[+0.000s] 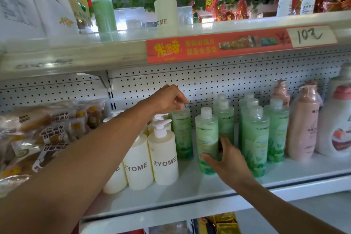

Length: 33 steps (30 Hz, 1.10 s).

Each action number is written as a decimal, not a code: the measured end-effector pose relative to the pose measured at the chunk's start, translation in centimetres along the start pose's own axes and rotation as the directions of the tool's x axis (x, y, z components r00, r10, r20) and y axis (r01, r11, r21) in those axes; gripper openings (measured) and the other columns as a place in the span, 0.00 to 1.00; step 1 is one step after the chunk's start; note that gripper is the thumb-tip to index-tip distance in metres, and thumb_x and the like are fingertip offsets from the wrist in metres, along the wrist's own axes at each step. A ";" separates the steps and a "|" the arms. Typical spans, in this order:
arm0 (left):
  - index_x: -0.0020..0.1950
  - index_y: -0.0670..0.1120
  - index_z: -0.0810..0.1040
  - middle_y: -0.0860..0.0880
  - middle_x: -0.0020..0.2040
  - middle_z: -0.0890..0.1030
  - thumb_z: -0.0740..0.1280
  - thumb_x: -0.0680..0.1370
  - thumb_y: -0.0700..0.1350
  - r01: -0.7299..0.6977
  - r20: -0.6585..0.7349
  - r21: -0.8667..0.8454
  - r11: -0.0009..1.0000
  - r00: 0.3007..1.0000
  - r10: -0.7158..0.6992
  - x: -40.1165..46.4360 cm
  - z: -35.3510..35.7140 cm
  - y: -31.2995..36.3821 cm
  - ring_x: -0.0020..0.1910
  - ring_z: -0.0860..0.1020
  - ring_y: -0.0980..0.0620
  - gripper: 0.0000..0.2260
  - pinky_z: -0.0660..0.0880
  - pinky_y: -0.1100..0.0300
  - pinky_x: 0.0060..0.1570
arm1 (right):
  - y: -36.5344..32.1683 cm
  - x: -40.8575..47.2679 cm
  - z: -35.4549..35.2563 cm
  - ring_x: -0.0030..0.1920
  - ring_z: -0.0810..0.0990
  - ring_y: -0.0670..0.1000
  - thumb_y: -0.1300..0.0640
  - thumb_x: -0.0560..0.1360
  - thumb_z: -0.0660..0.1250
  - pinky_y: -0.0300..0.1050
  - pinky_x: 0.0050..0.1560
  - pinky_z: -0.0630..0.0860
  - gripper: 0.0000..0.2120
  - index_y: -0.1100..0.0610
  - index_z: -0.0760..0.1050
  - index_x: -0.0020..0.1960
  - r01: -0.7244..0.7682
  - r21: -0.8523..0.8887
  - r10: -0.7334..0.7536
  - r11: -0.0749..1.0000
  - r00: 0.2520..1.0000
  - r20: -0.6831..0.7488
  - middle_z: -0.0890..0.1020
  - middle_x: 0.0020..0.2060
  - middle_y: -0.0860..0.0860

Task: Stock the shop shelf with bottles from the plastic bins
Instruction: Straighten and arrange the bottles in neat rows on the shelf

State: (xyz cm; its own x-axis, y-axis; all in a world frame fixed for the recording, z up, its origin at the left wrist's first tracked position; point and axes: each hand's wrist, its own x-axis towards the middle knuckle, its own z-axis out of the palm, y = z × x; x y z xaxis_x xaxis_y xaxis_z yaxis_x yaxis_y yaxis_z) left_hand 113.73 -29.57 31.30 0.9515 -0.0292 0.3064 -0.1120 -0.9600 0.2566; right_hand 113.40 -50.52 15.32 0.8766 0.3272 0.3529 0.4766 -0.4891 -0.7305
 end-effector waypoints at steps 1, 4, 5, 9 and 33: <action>0.60 0.45 0.82 0.49 0.55 0.82 0.72 0.75 0.39 0.000 -0.002 -0.005 1.000 1.000 0.000 0.0 0.0 0.0 0.50 0.78 0.55 0.14 0.73 0.61 0.57 | -0.2 0.0 0.2 0.52 0.80 0.46 0.44 0.70 0.73 0.51 0.54 0.80 0.24 0.49 0.69 0.60 0.008 0.007 -0.008 1.000 1.000 0.011 0.81 0.53 0.45; 0.60 0.46 0.82 0.50 0.55 0.81 0.72 0.75 0.40 0.009 0.004 -0.002 1.000 1.000 -0.009 0.0 -0.1 0.1 0.50 0.77 0.56 0.14 0.73 0.60 0.58 | -1.3 0.1 1.2 0.51 0.80 0.44 0.44 0.69 0.74 0.48 0.53 0.80 0.23 0.49 0.71 0.60 0.020 0.037 -0.022 0.999 0.999 0.047 0.81 0.52 0.43; 0.60 0.47 0.82 0.51 0.56 0.81 0.72 0.75 0.41 0.012 0.003 0.004 1.000 1.000 -0.012 0.0 -0.1 0.1 0.50 0.77 0.55 0.14 0.73 0.60 0.58 | -1.7 0.1 1.6 0.51 0.80 0.43 0.45 0.69 0.74 0.47 0.54 0.80 0.23 0.49 0.71 0.59 0.021 0.053 -0.024 0.998 0.998 0.059 0.81 0.52 0.43; 0.59 0.48 0.82 0.49 0.58 0.81 0.71 0.75 0.40 0.014 -0.018 0.023 1.000 1.000 -0.013 0.0 0.2 -0.2 0.52 0.79 0.52 0.13 0.75 0.55 0.60 | -2.8 0.5 2.8 0.51 0.80 0.42 0.47 0.70 0.75 0.44 0.55 0.79 0.21 0.49 0.72 0.59 0.016 0.094 -0.026 0.995 0.994 0.104 0.81 0.51 0.42; 0.62 0.52 0.80 0.53 0.62 0.80 0.68 0.78 0.48 -0.023 0.019 0.015 1.000 1.000 0.022 0.1 -0.3 0.3 0.62 0.76 0.54 0.13 0.70 0.60 0.62 | -2.6 0.6 0.6 0.62 0.74 0.48 0.44 0.74 0.69 0.48 0.63 0.74 0.33 0.51 0.61 0.73 0.117 -0.114 -0.095 0.987 0.979 0.183 0.73 0.64 0.46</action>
State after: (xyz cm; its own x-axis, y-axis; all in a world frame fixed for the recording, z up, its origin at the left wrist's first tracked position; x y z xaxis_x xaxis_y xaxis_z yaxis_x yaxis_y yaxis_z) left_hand 113.68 -29.77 31.69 0.9539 -0.0559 0.2950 -0.1293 -0.9632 0.2355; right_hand 112.66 -48.54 17.07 0.8006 0.5141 0.3076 0.5801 -0.5366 -0.6129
